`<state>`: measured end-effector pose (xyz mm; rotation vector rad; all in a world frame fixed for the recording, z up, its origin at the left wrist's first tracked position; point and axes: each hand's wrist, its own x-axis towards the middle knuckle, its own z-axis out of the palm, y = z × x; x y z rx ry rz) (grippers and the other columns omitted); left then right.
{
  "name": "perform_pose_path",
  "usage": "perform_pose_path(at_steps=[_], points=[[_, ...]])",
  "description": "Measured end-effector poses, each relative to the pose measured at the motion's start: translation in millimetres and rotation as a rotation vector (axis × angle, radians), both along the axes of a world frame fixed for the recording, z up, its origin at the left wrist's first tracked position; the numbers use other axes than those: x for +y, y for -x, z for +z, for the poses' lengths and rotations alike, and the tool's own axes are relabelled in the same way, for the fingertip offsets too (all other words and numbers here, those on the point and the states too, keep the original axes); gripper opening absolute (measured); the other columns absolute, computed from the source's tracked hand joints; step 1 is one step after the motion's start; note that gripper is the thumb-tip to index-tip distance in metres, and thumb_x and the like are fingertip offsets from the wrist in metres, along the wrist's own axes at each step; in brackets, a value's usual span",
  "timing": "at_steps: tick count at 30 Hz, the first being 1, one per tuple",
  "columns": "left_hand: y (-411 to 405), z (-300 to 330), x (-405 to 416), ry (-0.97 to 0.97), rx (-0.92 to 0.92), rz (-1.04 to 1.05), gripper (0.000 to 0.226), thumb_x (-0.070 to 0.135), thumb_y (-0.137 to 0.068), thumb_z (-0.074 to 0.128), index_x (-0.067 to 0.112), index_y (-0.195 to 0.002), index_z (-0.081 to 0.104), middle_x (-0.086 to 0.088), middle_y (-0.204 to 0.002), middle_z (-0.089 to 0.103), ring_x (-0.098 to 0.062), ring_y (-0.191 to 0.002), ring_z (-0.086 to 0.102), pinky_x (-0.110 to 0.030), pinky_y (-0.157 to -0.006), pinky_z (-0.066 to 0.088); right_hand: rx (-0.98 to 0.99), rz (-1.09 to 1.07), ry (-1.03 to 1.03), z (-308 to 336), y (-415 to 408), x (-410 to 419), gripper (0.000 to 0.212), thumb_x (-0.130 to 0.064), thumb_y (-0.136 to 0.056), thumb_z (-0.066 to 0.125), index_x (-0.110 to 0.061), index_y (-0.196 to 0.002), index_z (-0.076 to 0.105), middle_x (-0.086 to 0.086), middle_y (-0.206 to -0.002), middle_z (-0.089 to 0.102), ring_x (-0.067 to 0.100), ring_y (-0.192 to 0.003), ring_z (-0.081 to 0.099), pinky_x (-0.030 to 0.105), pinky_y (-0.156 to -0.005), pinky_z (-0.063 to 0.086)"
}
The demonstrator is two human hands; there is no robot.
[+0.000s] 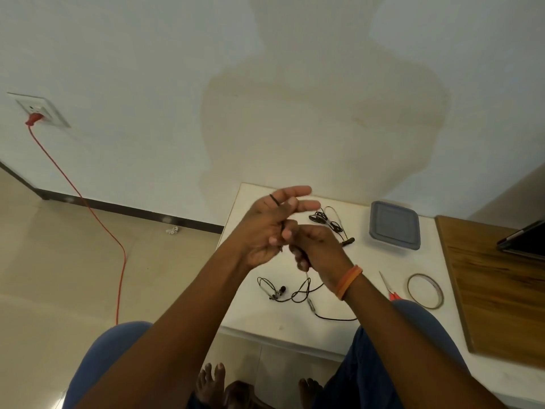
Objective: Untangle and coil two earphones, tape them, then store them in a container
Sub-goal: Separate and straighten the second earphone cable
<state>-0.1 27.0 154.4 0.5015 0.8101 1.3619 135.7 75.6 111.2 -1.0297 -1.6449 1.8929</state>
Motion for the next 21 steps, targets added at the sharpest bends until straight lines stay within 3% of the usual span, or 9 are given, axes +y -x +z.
perform_pose_path(at_steps=[4,7,10,13,15,17,19,21], points=[[7.8,-9.1,5.5,0.046,0.477,0.412,0.033,-0.005,-0.100,0.037,0.008,-0.125,0.056,-0.009,-0.114,0.070,-0.010,-0.050,0.052,-0.020,-0.046,0.042,-0.124,0.138,-0.050,0.9,2.8,-8.4,0.028,-0.028,-0.099,0.054,-0.009,-0.090,0.072,-0.002,-0.059,0.044,0.012,-0.042,0.037,0.021,-0.042,0.032],[7.7,-17.1,6.1,0.057,0.819,0.549,0.054,-0.016,-0.087,0.026,0.013,-0.120,0.058,-0.002,-0.106,0.068,-0.008,-0.062,0.056,-0.019,-0.059,0.047,-0.209,0.209,-0.121,4.7,-1.3,-8.2,0.025,-0.026,-0.099,0.054,-0.010,-0.091,0.072,-0.004,-0.058,0.045,0.010,-0.042,0.034,0.021,-0.042,0.030],[9.5,-26.8,7.9,0.081,1.102,0.471,0.075,-0.023,-0.071,0.024,0.021,-0.124,0.055,0.006,-0.105,0.062,-0.011,-0.077,0.058,-0.013,-0.061,0.044,-0.282,0.247,-0.326,7.8,-7.6,-6.9,0.019,-0.023,-0.096,0.059,-0.011,-0.092,0.073,-0.018,-0.053,0.055,0.001,-0.044,0.044,0.011,-0.046,0.036],[10.0,-36.0,6.5,0.117,1.410,0.266,0.068,-0.022,-0.076,0.033,0.018,-0.128,0.054,0.006,-0.108,0.062,-0.014,-0.085,0.059,-0.013,-0.067,0.038,-0.286,0.176,-0.510,12.7,-15.7,0.3,0.014,-0.016,-0.093,0.061,-0.016,-0.094,0.075,-0.022,-0.072,0.066,-0.002,-0.066,0.059,0.012,-0.063,0.046],[5.5,-41.1,5.1,0.107,1.444,0.126,0.047,-0.012,-0.089,0.039,0.012,-0.126,0.056,-0.003,-0.108,0.067,-0.016,-0.091,0.062,-0.017,-0.073,0.040,-0.283,0.130,-0.686,15.9,-21.8,5.7,0.016,-0.010,-0.093,0.060,-0.016,-0.096,0.075,-0.025,-0.079,0.064,-0.006,-0.076,0.060,0.010,-0.069,0.045],[-2.9,-44.8,1.0,0.071,1.350,0.036,0.027,0.007,-0.100,0.038,0.017,-0.115,0.057,-0.007,-0.086,0.069,-0.011,-0.069,0.060,-0.022,-0.063,0.043,-0.258,0.080,-0.841,17.4,-26.0,10.0,0.016,-0.008,-0.091,0.061,-0.015,-0.097,0.075,-0.024,-0.083,0.063,-0.008,-0.079,0.059,0.011,-0.072,0.045],[-7.6,-44.2,-2.8,0.040,1.289,0.006,0.023,0.018,-0.102,0.037,0.022,-0.093,0.058,0.001,-0.064,0.061,-0.013,-0.055,0.052,-0.031,-0.058,0.044,-0.229,0.047,-0.969,17.5,-28.6,13.8,0.013,-0.010,-0.091,0.064,-0.015,-0.097,0.074,-0.014,-0.085,0.067,-0.002,-0.079,0.059,0.019,-0.073,0.048],[-7.4,-40.9,-4.1,0.038,1.263,-0.050,0.029,0.019,-0.098,0.037,0.020,-0.078,0.057,0.006,-0.053,0.054,-0.017,-0.057,0.050,-0.037,-0.062,0.046,-0.209,0.027,-1.064,16.4,-30.3,16.2,0.007,-0.014,-0.088,0.069,-0.014,-0.093,0.075,-0.005,-0.082,0.069,0.006,-0.075,0.060,0.025,-0.070,0.050]])
